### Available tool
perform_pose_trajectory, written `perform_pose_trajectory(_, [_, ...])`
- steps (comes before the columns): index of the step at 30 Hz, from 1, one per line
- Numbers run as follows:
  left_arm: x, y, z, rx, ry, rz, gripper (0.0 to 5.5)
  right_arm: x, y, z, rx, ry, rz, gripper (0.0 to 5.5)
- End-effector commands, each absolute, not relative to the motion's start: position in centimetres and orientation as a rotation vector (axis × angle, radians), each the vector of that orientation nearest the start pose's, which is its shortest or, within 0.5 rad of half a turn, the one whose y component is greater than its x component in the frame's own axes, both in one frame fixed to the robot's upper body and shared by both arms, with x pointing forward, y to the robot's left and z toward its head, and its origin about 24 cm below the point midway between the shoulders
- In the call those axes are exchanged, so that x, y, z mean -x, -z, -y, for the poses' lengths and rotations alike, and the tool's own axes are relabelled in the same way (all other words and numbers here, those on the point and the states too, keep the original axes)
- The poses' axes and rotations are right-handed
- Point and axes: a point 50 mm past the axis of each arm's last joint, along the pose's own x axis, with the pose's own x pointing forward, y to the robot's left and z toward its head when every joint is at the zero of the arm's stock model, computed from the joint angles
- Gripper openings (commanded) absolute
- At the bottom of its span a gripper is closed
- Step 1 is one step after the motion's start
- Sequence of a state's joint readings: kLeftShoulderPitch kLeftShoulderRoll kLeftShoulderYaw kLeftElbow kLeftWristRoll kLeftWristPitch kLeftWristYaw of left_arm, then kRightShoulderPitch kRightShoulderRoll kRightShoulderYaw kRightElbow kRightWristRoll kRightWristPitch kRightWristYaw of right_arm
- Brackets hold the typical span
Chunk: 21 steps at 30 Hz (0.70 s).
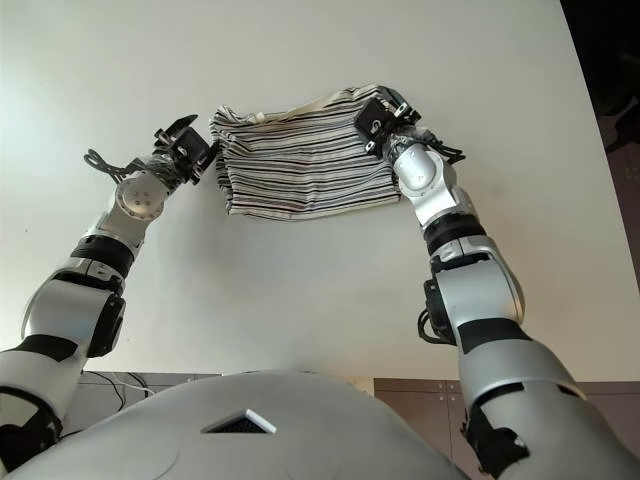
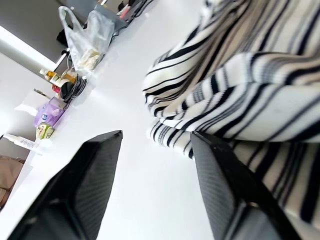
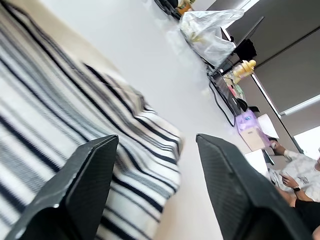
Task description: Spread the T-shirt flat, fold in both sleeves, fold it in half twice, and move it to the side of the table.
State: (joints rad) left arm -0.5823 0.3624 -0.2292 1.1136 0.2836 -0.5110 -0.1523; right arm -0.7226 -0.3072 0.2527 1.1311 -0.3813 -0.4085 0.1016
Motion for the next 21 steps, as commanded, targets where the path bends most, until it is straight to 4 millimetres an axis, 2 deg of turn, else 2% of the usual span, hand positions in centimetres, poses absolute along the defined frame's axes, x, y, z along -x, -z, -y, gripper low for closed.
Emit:
perform_pose_trajectory(1, [-33.6,-1.4,-21.5,-0.552,0.245,-0.187,3.16,-36.0,-5.7,16.2,0.779,-0.404,0.084,3.07])
perform_pose_trajectory(4, [-33.1,-1.2,-23.4,-0.467,0.147,-0.212,3.59,-34.4,-6.3,16.5,0.871,-0.489,0.216,3.07])
perform_pose_trajectory(7, [-32.1,-1.9,-24.2,-0.487,0.113,-0.113,4.01,-33.1,-6.0,18.9,0.949,-0.491,0.196,3.07])
perform_pose_trajectory(9, [-31.4,-3.7,-22.9,-0.506,0.172,0.056,4.32,-32.0,-4.8,19.7,1.011,-0.568,0.138,3.07])
perform_pose_trajectory(11, [-30.0,-5.8,-20.5,-0.512,0.283,0.228,4.59,-30.5,-3.2,20.4,1.039,-0.667,0.057,3.07])
perform_pose_trajectory(14, [-27.2,-7.7,-17.4,-0.51,0.447,0.4,4.59,-29.2,-1.1,21.6,1.148,-0.746,-0.065,3.07])
perform_pose_trajectory(18, [-22.9,-7.1,-13.9,-0.666,0.756,0.479,4.59,-27.5,0.4,22.0,1.248,-0.876,-0.12,3.07])
perform_pose_trajectory(21, [-22.1,-5.1,-13.3,-0.76,0.824,0.382,4.59,-26.4,0.9,21.3,1.293,-0.983,-0.096,3.07])
